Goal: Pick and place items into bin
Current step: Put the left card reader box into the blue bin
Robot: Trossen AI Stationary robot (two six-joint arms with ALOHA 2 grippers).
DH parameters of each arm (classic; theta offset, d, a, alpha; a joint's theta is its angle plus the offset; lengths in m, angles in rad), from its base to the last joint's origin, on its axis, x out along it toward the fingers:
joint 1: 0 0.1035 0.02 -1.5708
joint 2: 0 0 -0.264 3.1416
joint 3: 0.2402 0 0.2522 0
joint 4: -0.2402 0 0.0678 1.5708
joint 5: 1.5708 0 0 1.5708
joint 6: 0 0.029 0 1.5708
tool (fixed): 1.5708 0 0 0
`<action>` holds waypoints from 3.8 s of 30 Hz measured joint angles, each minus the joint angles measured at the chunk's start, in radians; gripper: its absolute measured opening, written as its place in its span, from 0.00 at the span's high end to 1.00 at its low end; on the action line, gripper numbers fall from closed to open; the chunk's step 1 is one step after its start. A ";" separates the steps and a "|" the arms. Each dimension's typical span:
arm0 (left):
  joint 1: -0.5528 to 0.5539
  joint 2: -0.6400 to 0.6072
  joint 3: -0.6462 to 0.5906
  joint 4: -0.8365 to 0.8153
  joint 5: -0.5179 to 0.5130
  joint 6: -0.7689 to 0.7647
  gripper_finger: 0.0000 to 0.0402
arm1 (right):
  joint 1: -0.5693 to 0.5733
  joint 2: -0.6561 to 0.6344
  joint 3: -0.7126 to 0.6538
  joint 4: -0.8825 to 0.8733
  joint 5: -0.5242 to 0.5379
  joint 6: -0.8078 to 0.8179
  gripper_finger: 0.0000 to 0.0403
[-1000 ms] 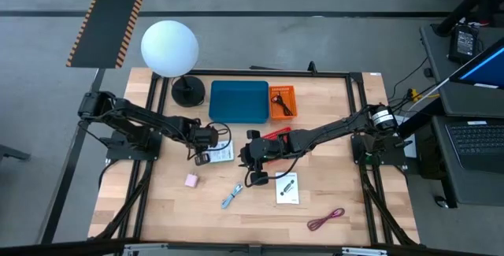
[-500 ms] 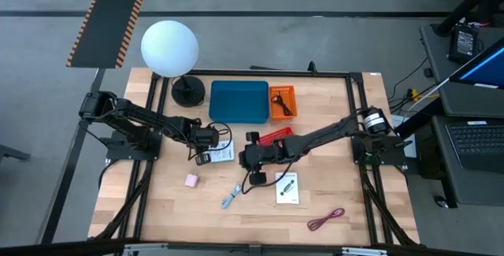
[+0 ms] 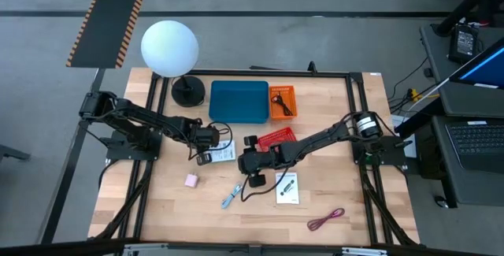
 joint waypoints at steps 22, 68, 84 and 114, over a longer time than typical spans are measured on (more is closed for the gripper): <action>0.003 0.000 -0.001 0.016 0.016 0.003 0.99 | 0.002 0.118 0.000 0.145 0.141 -0.164 0.68; 0.006 0.000 0.000 0.027 0.065 0.000 1.00 | 0.055 0.189 0.149 -0.065 0.283 -0.324 0.68; 0.051 0.000 -0.001 0.041 0.129 0.021 0.99 | 0.057 0.222 0.152 -0.030 0.316 -0.400 0.68; 0.051 0.001 -0.001 0.055 0.212 0.094 0.99 | 0.031 0.231 0.170 0.052 0.421 -0.503 0.70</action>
